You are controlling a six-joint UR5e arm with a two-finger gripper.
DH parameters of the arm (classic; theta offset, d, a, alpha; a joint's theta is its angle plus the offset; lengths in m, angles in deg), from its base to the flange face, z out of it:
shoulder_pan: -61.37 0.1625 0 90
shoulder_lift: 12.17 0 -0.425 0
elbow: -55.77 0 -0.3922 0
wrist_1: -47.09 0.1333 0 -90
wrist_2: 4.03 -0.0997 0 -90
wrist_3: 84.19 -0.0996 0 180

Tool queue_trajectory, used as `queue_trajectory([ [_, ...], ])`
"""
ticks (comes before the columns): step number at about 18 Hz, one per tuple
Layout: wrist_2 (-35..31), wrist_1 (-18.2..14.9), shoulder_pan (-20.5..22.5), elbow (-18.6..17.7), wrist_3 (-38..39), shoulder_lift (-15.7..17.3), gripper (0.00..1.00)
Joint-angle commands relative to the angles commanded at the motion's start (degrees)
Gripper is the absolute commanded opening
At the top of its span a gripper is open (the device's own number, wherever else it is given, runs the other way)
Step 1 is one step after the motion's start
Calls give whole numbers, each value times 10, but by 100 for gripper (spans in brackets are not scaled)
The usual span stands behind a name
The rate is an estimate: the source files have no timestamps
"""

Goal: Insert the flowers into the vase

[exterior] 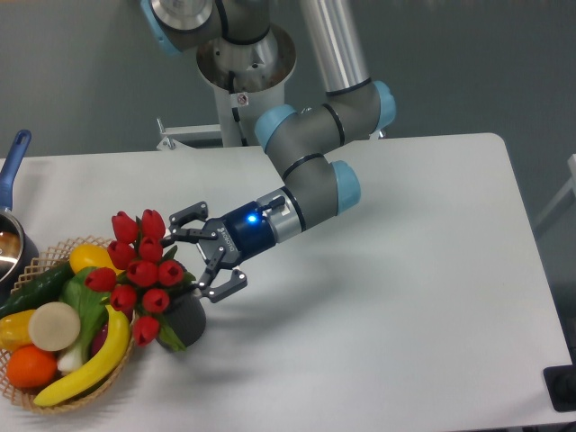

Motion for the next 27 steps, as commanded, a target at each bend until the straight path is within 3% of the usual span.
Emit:
queue_trajectory([
  [4, -75, 0, 34, -11, 6, 47, 100],
  [8, -120, 0, 61, -2, 6, 68, 100],
  [11, -163, -3, 76, 40, 25, 68, 100],
  [15, -281, -3, 98, 73, 51, 70, 100],
  [18, -377, -4, 113, 84, 76, 87, 100],
  [22, -434, -8, 112, 127, 158, 109, 100],
  [27, -588, -28, 113, 155, 192, 144, 100],
])
